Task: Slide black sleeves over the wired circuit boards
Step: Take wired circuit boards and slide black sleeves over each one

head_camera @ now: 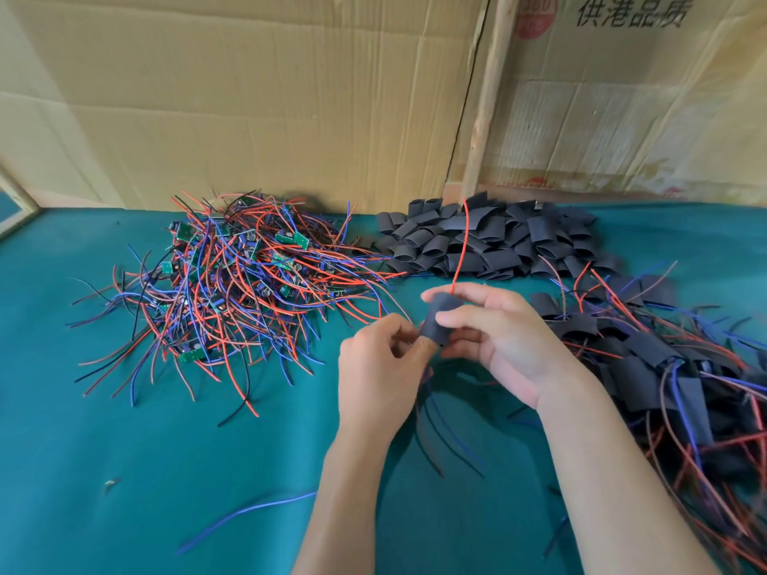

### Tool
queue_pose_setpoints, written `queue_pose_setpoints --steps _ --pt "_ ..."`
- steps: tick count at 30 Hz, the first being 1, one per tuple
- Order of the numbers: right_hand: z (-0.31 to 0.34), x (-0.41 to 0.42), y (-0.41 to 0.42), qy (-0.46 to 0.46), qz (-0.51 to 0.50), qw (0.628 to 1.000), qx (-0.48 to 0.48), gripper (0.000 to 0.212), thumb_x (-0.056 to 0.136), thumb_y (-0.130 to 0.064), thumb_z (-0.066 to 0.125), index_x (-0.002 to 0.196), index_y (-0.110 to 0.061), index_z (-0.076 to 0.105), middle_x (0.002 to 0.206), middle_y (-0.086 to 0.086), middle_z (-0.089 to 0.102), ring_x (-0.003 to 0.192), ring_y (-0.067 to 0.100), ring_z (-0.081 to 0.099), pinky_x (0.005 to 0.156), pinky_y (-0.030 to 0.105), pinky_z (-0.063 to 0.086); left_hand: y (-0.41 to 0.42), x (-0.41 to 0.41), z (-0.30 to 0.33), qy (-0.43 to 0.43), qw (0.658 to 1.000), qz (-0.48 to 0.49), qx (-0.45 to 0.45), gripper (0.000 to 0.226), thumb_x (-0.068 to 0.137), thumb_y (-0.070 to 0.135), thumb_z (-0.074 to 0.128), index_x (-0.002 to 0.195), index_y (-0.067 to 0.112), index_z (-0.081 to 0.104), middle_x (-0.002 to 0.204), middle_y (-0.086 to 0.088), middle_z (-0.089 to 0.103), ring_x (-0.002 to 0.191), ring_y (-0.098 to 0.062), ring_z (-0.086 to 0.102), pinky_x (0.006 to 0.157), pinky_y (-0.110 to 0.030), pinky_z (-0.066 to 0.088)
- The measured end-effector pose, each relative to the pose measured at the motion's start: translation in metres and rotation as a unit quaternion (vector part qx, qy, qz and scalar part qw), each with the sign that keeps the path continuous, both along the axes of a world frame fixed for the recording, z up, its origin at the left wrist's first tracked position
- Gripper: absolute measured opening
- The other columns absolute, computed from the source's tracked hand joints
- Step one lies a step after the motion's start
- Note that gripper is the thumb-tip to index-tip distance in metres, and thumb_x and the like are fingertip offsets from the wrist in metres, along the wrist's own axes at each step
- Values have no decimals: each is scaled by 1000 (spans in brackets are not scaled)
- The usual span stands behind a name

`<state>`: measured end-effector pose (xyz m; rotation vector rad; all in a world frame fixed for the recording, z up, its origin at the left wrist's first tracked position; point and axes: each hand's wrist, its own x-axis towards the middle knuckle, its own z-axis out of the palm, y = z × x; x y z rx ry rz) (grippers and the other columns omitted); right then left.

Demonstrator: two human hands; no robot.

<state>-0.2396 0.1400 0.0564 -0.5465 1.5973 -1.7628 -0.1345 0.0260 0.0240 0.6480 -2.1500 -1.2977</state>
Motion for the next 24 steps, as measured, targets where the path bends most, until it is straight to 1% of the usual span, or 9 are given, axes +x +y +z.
queue_pose_setpoints --steps 3,6,9,11,12,14,16,21,24 --pt "12 -8 13 44 -101 993 45 34 85 6 46 90 -10 76 69 11 70 56 13 64 53 27 38 2 2 3 2 997 -70 26 36 78 57 68 74 22 70 66 6 71 65 -15 67 65 -31 54" --pt "25 -28 54 170 -169 955 176 29 77 -6 52 78 -17 79 66 7 72 57 13 65 53 23 35 -6 3 -1 28 999 21 -17 30 90 51 61 80 25 70 80 15 70 83 -5 63 78 -24 45" --pt "45 -32 85 248 -156 906 306 32 55 -39 59 77 -32 81 73 -8 76 63 2 60 47 18 36 -15 5 -6 -92 977 144 -125 26 95 33 60 117 23 70 122 1 62 120 -26 45 102 -28 28" --pt "52 -33 94 268 -183 885 335 41 46 -52 59 79 -41 79 66 -19 72 60 -3 59 42 16 38 -14 4 -9 -175 960 135 -169 39 95 37 58 131 24 63 136 -2 54 127 -30 34 109 -33 25" --pt "54 -32 97 270 -208 875 344 41 45 -54 60 81 -46 78 67 -22 71 67 -1 62 50 20 45 -12 3 -10 -194 954 130 -189 43 94 41 57 134 24 62 140 -1 51 129 -30 33 110 -36 26" --pt "56 -31 97 270 -260 865 334 43 46 -53 63 87 -51 75 74 -23 73 86 13 70 80 38 58 -7 2 -11 -211 947 134 -202 46 93 43 56 135 23 60 145 -2 46 133 -31 29 112 -38 27" --pt "57 -28 88 285 -261 867 314 46 48 -53 63 92 -50 75 77 -19 75 91 19 71 94 48 56 -7 0 -12 -221 944 146 -198 46 92 39 55 134 19 59 147 -4 43 135 -31 26 113 -38 26" --pt "51 -5 28 335 -178 886 267 25 67 -38 68 90 -43 76 78 -23 74 75 -3 68 72 24 48 -7 -1 -12 -213 946 188 -159 30 90 25 54 111 5 62 136 -10 51 127 -32 30 108 -38 29" --pt "23 12 -13 393 -81 870 286 22 82 -24 70 102 -32 77 102 -13 77 93 8 68 79 20 48 -9 0 -9 -205 943 230 -123 28 87 21 55 107 3 62 129 -14 55 121 -34 35 106 -42 31"
